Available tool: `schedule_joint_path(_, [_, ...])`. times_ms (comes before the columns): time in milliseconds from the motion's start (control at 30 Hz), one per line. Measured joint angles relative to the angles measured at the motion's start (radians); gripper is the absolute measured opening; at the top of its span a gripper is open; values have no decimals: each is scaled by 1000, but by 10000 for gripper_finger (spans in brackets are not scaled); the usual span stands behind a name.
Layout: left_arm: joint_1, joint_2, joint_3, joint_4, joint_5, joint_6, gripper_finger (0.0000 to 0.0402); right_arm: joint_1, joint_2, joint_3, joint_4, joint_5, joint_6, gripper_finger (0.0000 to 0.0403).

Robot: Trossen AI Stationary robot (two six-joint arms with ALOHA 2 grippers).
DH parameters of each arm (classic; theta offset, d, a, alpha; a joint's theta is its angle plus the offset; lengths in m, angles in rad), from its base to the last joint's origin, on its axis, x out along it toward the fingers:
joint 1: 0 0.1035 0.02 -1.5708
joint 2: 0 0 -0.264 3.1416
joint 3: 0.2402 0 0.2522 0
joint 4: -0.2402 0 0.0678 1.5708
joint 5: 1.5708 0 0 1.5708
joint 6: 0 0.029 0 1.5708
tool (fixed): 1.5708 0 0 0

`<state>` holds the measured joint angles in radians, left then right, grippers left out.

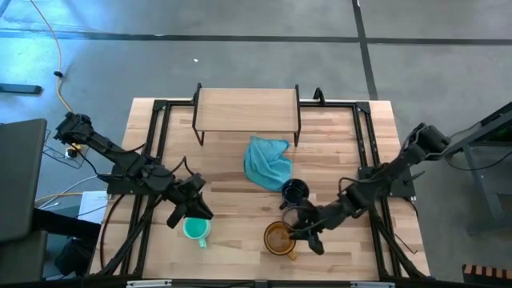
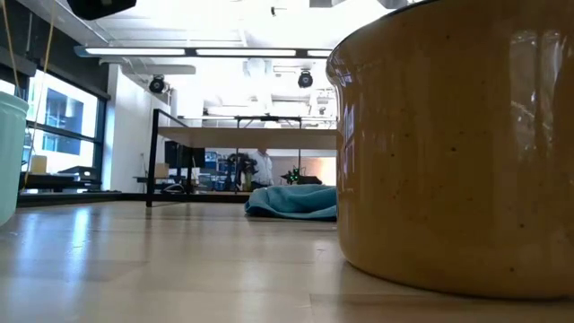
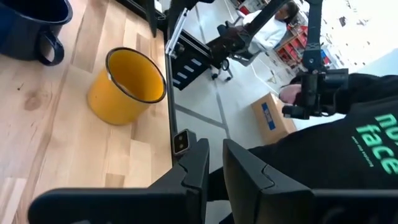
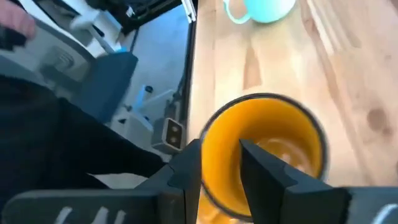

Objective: Stack small to large cups/mugs on shelf
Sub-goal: Put the yellow mug on the shelf

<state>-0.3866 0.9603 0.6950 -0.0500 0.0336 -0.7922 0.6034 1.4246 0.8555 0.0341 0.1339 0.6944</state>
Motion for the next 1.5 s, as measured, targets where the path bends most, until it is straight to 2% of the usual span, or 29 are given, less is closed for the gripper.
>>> schedule_joint_path(333, [0,0,0,0,-16,-1,37,-86,11,0,2,-8,-250,96])
schedule_joint_path(667, [0,0,0,-1,-47,-6,37,-178,17,0,29,-183,-488,96])
schedule_joint_path(767, [0,0,0,-1,-62,-19,37,-191,29,0,37,-201,-540,96])
schedule_joint_path(967, [0,0,0,-1,-80,-46,37,-228,97,0,83,-297,-544,96])
schedule_joint_path(1067, [0,0,-1,-1,-91,-57,37,-241,126,5,90,-302,-510,96])
schedule_joint_path(1233, [0,0,-1,-1,-109,-73,37,-251,188,99,-65,-304,-495,96])
schedule_joint_path(1367, [0,0,-1,-2,-123,-76,37,-250,253,210,-261,-310,-547,96])
schedule_joint_path(1500, [0,0,-1,-2,-125,-77,37,-250,300,302,-365,-311,-614,96])
